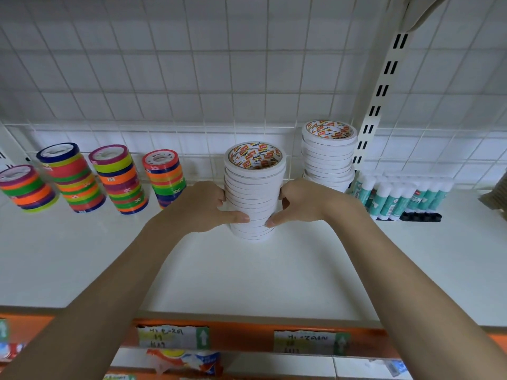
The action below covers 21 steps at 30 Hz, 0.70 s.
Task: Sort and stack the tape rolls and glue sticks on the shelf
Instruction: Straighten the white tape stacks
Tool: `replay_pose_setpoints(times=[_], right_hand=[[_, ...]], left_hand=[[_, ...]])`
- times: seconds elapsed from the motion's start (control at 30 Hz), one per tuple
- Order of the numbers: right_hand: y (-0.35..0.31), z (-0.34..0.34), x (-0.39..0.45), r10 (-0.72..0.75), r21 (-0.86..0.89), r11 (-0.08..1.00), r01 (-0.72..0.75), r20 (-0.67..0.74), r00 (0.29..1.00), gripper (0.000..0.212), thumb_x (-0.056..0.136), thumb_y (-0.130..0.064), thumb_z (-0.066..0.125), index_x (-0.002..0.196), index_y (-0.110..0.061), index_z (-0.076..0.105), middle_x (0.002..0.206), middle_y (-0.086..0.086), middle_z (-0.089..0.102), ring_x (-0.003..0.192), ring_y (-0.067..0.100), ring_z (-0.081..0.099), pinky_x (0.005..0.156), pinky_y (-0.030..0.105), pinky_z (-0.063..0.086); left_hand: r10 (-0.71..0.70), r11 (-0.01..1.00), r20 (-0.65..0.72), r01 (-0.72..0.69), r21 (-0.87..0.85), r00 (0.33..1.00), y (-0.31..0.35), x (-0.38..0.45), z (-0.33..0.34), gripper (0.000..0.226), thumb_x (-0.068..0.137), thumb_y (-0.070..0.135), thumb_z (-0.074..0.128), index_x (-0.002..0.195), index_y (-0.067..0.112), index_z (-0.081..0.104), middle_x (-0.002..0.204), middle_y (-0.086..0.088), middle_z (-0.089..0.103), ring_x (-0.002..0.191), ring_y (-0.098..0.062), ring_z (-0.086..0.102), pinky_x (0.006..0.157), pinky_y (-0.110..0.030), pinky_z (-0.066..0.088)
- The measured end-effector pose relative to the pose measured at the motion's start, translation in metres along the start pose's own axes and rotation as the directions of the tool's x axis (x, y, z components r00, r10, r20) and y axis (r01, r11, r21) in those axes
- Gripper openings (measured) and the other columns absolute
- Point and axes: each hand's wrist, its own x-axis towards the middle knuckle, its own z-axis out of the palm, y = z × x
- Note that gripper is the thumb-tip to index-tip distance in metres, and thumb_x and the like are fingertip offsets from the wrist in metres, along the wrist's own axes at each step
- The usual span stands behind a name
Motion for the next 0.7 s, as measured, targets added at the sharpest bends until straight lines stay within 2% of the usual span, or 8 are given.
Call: replay_pose_setpoints(times=[0.07, 0.17, 0.27, 0.33, 0.47, 0.63, 0.7], right_hand=[[0.001, 0.001, 0.000, -0.003, 0.015, 1.000, 0.003, -0.012, 1.000, 0.039, 0.076, -0.040, 0.073, 0.103, -0.013, 0.062, 0.070, -0.010, 0.050, 0.063, 0.004, 0.046, 0.056, 0.018, 0.036], [0.004, 0.003, 0.000, -0.012, 0.009, 1.000, 0.012, -0.023, 1.000, 0.041, 0.075, -0.042, 0.074, 0.101, -0.012, 0.065, 0.074, -0.005, 0.057, 0.065, 0.005, 0.049, 0.061, 0.022, 0.040], [0.008, 0.004, 0.001, -0.016, 0.014, 1.000, 0.016, -0.015, 1.000, 0.041, 0.075, -0.043, 0.073, 0.102, -0.013, 0.067, 0.084, 0.001, 0.062, 0.071, 0.010, 0.053, 0.069, 0.025, 0.044], [0.011, 0.004, 0.002, -0.012, 0.040, 0.999, 0.012, 0.004, 1.000, 0.045, 0.074, -0.046, 0.072, 0.106, -0.015, 0.067, 0.089, 0.000, 0.063, 0.079, 0.013, 0.056, 0.074, 0.026, 0.046], [0.013, 0.004, 0.003, 0.003, 0.061, 0.998, -0.004, 0.017, 1.000, 0.054, 0.074, -0.059, 0.066, 0.109, -0.018, 0.065, 0.092, -0.005, 0.062, 0.084, 0.012, 0.056, 0.077, 0.026, 0.047], [0.013, 0.003, 0.004, -0.018, 0.060, 0.998, 0.018, -0.004, 1.000, 0.053, 0.076, -0.056, 0.065, 0.108, -0.014, 0.066, 0.094, -0.001, 0.063, 0.085, 0.014, 0.056, 0.080, 0.028, 0.046], [0.014, 0.002, 0.004, -0.019, 0.072, 0.997, 0.020, -0.016, 1.000, 0.050, 0.076, -0.054, 0.067, 0.105, -0.014, 0.068, 0.089, -0.003, 0.063, 0.083, 0.014, 0.055, 0.077, 0.027, 0.045]], left_hand=[[-0.022, 1.000, -0.023, 0.022, -0.010, 0.999, -0.001, 0.001, 0.000, 0.059, 0.067, 0.059, 0.069, 0.081, 0.002, 0.061, 0.077, -0.001, 0.057, 0.067, -0.012, 0.051, 0.062, -0.024, 0.038], [-0.036, 0.999, -0.050, 0.035, -0.015, 0.998, 0.001, 0.001, 0.001, 0.070, 0.063, 0.060, 0.071, 0.092, -0.003, 0.063, 0.080, -0.004, 0.056, 0.072, -0.017, 0.052, 0.065, -0.029, 0.040], [-0.039, 0.998, -0.044, 0.036, -0.059, 0.998, 0.001, 0.000, 0.003, 0.071, 0.065, 0.059, 0.070, 0.110, 0.005, 0.062, 0.103, -0.003, 0.064, 0.083, -0.015, 0.054, 0.074, -0.027, 0.046], [-0.045, 0.996, -0.042, 0.041, -0.086, 0.998, -0.001, -0.003, 0.005, 0.076, 0.063, 0.061, 0.070, 0.118, 0.010, 0.059, 0.115, -0.001, 0.062, 0.089, -0.012, 0.053, 0.079, -0.027, 0.047], [-0.064, 0.998, -0.024, 0.063, -0.027, 0.998, -0.001, -0.008, 0.010, 0.076, 0.064, 0.062, 0.070, 0.121, 0.015, 0.057, 0.116, 0.003, 0.059, 0.091, -0.013, 0.052, 0.084, -0.030, 0.047], [-0.058, 0.998, -0.033, 0.057, -0.040, 0.998, -0.002, -0.007, 0.011, 0.066, 0.068, 0.058, 0.069, 0.114, 0.011, 0.059, 0.104, 0.005, 0.057, 0.086, -0.013, 0.051, 0.074, -0.025, 0.042], [-0.054, 0.998, -0.034, 0.053, -0.024, 0.998, -0.002, -0.005, 0.011, 0.067, 0.068, 0.058, 0.070, 0.114, 0.010, 0.059, 0.109, 0.001, 0.060, 0.085, -0.013, 0.052, 0.073, -0.024, 0.041]])
